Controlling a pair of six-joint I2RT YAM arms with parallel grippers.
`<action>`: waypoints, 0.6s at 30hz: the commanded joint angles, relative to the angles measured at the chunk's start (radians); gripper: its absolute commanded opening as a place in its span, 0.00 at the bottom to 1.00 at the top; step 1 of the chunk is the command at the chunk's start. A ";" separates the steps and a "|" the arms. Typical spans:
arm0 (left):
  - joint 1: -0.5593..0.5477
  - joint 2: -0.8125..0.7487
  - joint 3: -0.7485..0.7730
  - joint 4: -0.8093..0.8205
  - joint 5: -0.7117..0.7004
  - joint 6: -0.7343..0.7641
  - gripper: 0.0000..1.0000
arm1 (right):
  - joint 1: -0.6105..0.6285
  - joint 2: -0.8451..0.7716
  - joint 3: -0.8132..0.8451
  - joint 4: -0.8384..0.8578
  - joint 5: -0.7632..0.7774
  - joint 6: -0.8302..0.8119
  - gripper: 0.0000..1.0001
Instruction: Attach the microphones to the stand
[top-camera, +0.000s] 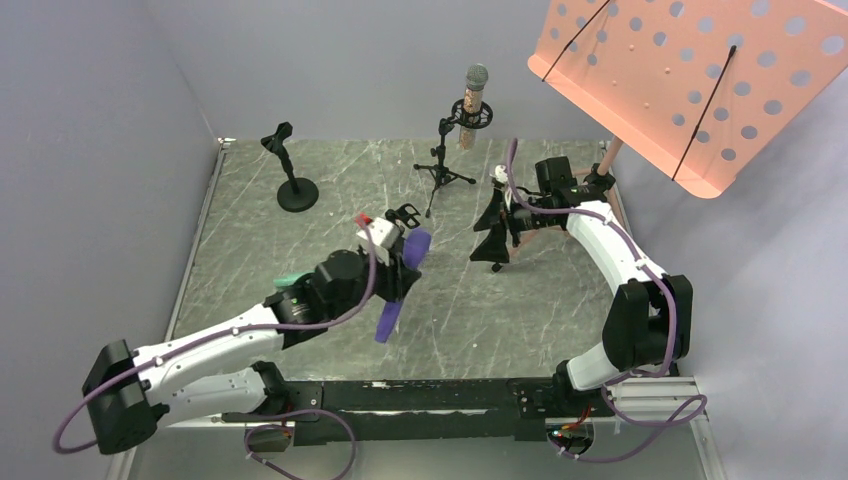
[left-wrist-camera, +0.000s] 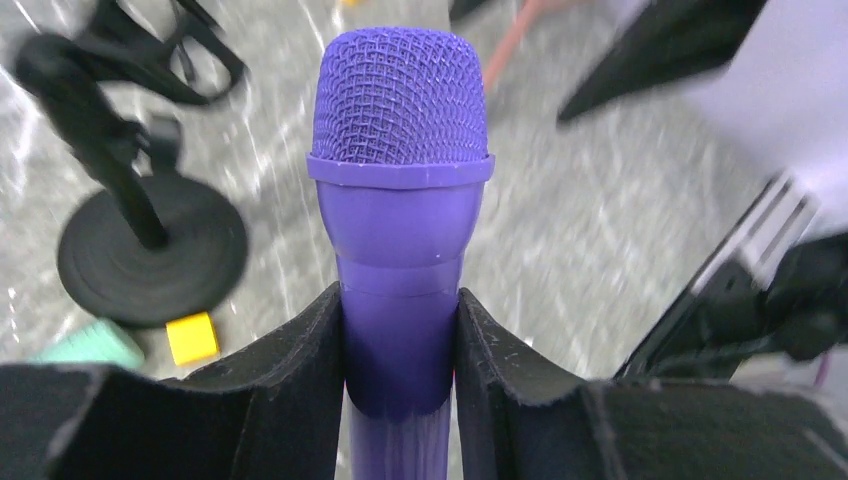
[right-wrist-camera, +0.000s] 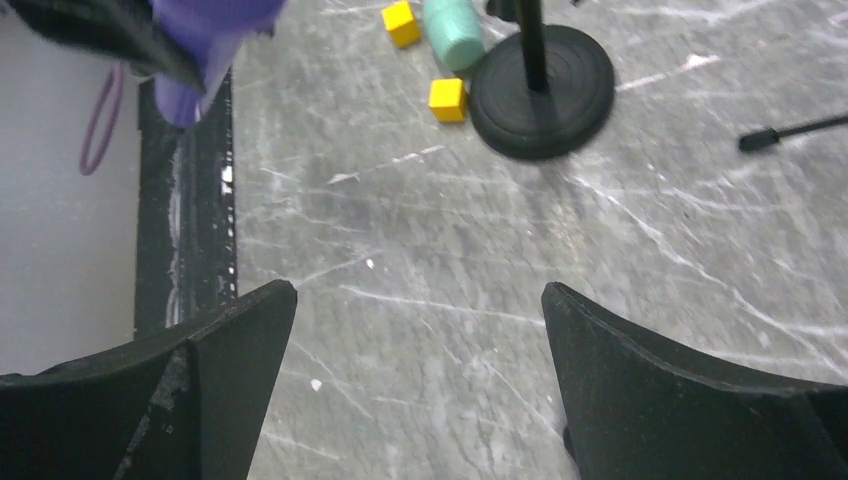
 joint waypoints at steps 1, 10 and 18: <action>0.073 -0.047 -0.027 0.306 -0.053 -0.099 0.00 | 0.065 -0.031 -0.006 0.072 -0.110 0.058 1.00; 0.095 0.132 0.116 0.579 -0.012 -0.093 0.00 | 0.133 -0.051 -0.064 0.315 -0.405 0.409 1.00; 0.095 0.234 0.176 0.736 0.111 -0.045 0.00 | 0.166 -0.128 -0.316 1.353 -0.343 1.391 1.00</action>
